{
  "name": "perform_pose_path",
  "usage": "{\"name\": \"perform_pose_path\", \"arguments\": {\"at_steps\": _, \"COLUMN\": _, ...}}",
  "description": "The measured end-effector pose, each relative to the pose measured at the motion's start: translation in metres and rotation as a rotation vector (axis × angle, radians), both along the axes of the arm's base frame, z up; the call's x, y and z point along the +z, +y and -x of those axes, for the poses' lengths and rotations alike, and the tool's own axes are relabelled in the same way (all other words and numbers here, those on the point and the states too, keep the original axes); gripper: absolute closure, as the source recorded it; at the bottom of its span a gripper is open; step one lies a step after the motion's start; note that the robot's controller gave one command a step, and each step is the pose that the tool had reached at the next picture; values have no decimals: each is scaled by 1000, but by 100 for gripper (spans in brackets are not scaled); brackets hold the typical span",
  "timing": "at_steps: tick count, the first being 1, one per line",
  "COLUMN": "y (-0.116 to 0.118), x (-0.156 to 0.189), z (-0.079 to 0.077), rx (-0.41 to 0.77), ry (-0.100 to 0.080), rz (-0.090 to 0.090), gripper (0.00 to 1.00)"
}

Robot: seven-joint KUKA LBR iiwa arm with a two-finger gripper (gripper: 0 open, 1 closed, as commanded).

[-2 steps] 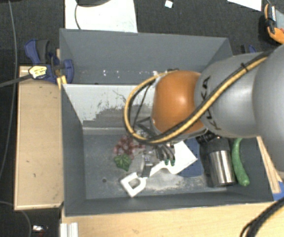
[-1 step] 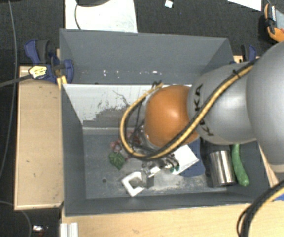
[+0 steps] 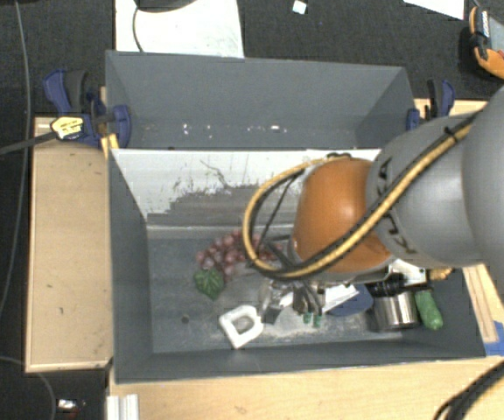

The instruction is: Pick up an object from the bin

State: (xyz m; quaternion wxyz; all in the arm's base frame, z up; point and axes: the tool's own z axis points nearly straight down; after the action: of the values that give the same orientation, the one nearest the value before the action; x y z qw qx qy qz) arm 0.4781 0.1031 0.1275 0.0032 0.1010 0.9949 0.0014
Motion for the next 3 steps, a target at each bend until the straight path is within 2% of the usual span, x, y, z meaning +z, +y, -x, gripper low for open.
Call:
{"name": "perform_pose_path", "arguments": {"at_steps": 1, "y": 0, "x": 0, "z": 0, "rx": -2, "ry": 0, "rz": 0, "gripper": 0}}
{"name": "perform_pose_path", "arguments": {"at_steps": 2, "y": 0, "x": 0, "z": 0, "rx": -3, "ry": 0, "rz": 0, "gripper": 100}}
{"name": "perform_pose_path", "arguments": {"at_steps": 3, "y": 0, "x": 0, "z": 0, "rx": -3, "ry": 0, "rz": -1, "gripper": 0}}
